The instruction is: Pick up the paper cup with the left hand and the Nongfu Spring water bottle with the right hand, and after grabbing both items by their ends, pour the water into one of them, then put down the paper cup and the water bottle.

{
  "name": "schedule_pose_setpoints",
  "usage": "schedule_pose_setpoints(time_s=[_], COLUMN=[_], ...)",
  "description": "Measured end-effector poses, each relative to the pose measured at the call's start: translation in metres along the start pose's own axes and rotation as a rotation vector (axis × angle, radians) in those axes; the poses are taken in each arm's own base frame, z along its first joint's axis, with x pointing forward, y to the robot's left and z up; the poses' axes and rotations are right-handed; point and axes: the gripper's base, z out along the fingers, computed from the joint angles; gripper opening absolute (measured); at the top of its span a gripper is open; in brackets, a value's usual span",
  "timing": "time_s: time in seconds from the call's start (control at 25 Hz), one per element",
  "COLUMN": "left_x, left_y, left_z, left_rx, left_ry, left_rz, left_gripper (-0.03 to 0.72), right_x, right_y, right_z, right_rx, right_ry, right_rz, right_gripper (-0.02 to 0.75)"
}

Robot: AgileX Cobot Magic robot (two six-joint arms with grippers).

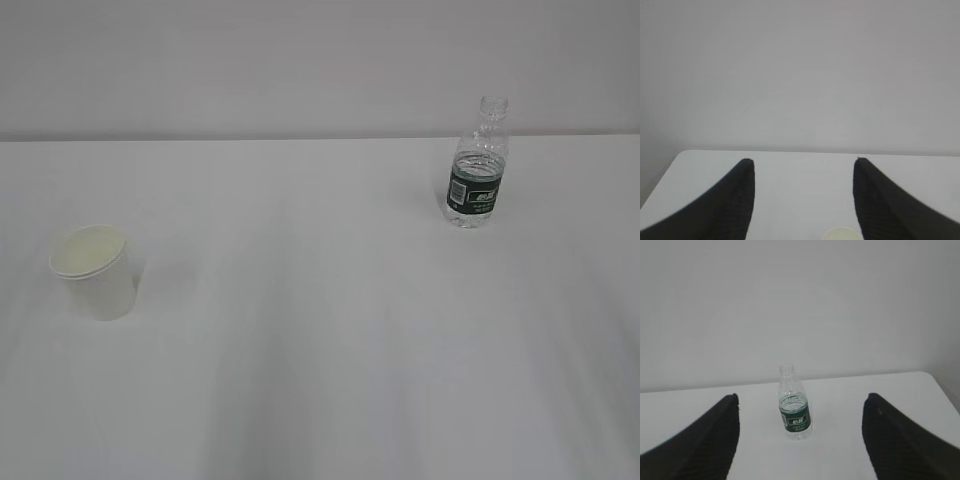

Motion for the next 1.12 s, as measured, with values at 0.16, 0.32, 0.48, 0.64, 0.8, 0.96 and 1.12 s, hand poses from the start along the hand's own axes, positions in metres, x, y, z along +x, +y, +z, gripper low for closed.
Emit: schedule_pose_setpoints(time_s=[0.16,0.32,0.48,0.64,0.8,0.96,1.12], left_x=[0.008,0.013,0.013,0.017,0.034,0.06,0.086], left_y=[0.002,0.003,0.006,0.007,0.009,0.012,0.007], left_z=[0.034,0.062,0.079,0.09,0.097,0.099,0.097], left_rx=[-0.011,-0.018,-0.034,-0.036,-0.044,-0.052,-0.016], left_ry=[0.068,0.063,0.016,0.009,-0.012,0.01,0.013], left_rz=[-0.01,-0.091,-0.142,-0.058,-0.03,-0.023,-0.014], left_gripper=[0.449,0.445,0.44,0.433,0.416,0.413,0.41], right_x=[-0.016,-0.028,-0.02,-0.011,-0.001,0.016,0.026], right_y=[-0.003,-0.007,-0.008,0.003,0.016,0.022,0.022], right_z=[0.025,0.057,0.09,0.115,0.138,0.159,0.168], right_rx=[0.018,0.035,0.035,-0.017,-0.068,-0.084,-0.067], right_ry=[-0.032,-0.048,0.003,0.028,0.04,0.107,0.086], right_rz=[0.003,0.031,0.058,0.041,0.006,-0.005,0.039], right_gripper=[0.573,0.573,0.573,0.573,0.573,0.573,0.573])
